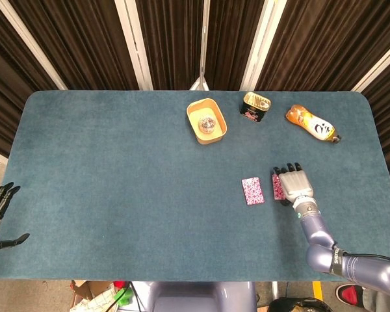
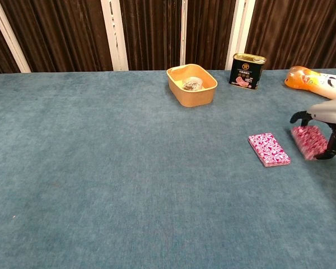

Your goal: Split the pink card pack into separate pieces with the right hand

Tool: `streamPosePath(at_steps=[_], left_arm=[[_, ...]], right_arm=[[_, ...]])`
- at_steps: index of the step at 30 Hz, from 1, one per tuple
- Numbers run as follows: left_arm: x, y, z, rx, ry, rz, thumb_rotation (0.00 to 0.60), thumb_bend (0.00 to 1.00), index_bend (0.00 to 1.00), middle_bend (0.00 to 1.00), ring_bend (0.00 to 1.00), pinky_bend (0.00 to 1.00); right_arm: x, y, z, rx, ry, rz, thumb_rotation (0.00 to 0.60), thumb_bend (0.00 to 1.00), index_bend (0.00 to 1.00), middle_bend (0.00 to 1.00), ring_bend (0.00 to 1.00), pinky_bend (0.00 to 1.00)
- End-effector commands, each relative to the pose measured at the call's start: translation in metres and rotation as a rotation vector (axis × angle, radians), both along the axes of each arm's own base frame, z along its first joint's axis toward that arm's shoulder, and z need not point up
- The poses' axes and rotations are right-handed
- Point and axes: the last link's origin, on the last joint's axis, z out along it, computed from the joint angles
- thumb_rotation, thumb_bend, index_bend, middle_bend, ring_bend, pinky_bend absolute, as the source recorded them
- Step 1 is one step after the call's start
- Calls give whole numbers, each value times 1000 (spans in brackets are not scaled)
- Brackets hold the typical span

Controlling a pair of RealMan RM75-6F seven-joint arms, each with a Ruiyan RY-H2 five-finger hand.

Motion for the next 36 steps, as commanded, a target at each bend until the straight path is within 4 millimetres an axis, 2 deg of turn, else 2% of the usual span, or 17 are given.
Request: streamPosePath(at_steps=[1, 4, 12, 17, 23, 36], left_arm=[[0, 0, 0, 0, 0, 0, 600, 0, 0, 0, 0, 0], [0, 0, 0, 0, 0, -1, 600, 0, 0, 0, 0, 0], [0, -1, 0, 0, -1, -2, 600, 0, 0, 0, 0, 0], [0, -1, 1, 0, -2, -1, 600, 0, 0, 0, 0, 0], [0, -1, 0, -2, -2, -2, 600, 0, 0, 0, 0, 0], [0, -1, 1, 1, -3, -6, 600, 0, 0, 0, 0, 0]], right_arm=[[0, 1, -1, 13, 11, -4, 600, 259, 1, 103, 0, 0], [0, 2, -1, 20, 19, -8, 600, 244, 0, 59, 0, 0], [11, 2, 0, 13, 13, 28, 600, 241, 0, 55, 0, 0], [13, 0, 0, -12, 11, 38, 600, 241, 74, 162, 0, 0], [14, 5, -4, -11, -17, 46, 600, 241, 81, 169, 0, 0], [57, 20, -24, 58, -73, 164, 600, 241, 81, 169, 0, 0]])
